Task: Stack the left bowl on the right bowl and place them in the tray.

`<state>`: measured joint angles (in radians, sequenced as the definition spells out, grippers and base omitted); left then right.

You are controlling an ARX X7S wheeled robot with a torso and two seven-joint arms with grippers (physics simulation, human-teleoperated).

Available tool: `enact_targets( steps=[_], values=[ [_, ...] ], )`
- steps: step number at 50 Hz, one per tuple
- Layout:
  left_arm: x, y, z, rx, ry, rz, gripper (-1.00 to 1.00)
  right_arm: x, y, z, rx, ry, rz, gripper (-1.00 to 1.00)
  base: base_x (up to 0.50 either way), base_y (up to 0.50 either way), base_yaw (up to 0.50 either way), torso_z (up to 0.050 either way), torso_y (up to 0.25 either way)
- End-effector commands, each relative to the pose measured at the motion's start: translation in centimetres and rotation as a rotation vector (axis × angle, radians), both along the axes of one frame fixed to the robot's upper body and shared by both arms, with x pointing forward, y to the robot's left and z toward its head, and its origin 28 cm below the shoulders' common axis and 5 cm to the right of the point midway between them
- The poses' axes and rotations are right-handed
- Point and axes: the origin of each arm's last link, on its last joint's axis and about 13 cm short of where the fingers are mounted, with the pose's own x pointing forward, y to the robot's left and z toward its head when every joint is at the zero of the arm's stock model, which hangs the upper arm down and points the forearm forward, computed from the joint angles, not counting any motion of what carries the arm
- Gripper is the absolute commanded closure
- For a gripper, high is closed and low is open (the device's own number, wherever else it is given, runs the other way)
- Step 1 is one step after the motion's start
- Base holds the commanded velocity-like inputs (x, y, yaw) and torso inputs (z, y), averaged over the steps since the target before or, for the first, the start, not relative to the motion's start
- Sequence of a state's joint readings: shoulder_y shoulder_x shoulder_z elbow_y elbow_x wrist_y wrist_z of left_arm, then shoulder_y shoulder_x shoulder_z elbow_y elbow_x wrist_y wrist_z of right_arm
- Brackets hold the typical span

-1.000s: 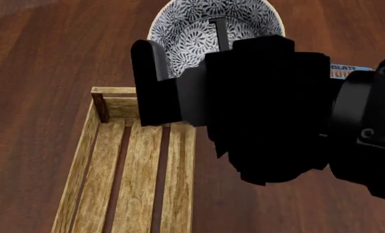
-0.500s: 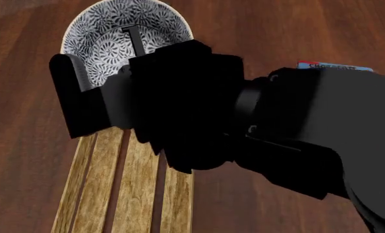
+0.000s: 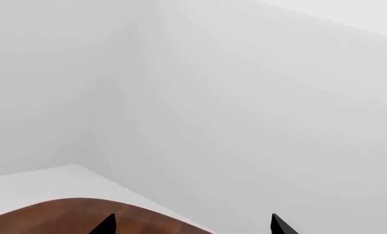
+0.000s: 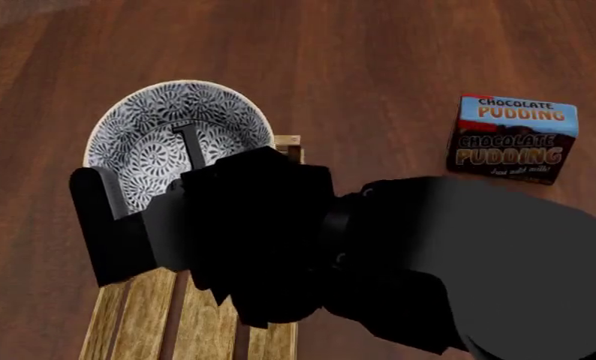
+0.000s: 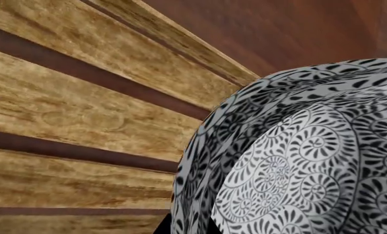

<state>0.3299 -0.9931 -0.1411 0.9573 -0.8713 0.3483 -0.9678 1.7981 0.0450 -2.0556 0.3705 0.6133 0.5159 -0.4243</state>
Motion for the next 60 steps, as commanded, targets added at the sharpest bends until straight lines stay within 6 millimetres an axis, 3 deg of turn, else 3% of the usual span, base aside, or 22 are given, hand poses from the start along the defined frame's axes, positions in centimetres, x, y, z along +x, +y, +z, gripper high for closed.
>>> enact_targets(
  steps=[1,21,60],
  values=[
    [-0.1,0.0,0.0,-0.001,-0.002,0.001,-1.00,-0.5,0.3,-2.1,-0.002,0.005,0.015,1.00,0.00,0.00,0.00,0.000,0.000],
    [0.1,0.0,0.0,-0.002,-0.003,0.001,-1.00,-1.1,0.0,-5.2,0.005,0.069,0.006,1.00,0.00,0.00,0.00,0.001,0.001],
    [0.0,0.1,-0.1,-0.005,0.000,0.008,-1.00,-0.6,0.3,-11.6,-0.013,0.192,-0.020,1.00,0.00,0.00,0.00,0.000,0.001]
  ],
)
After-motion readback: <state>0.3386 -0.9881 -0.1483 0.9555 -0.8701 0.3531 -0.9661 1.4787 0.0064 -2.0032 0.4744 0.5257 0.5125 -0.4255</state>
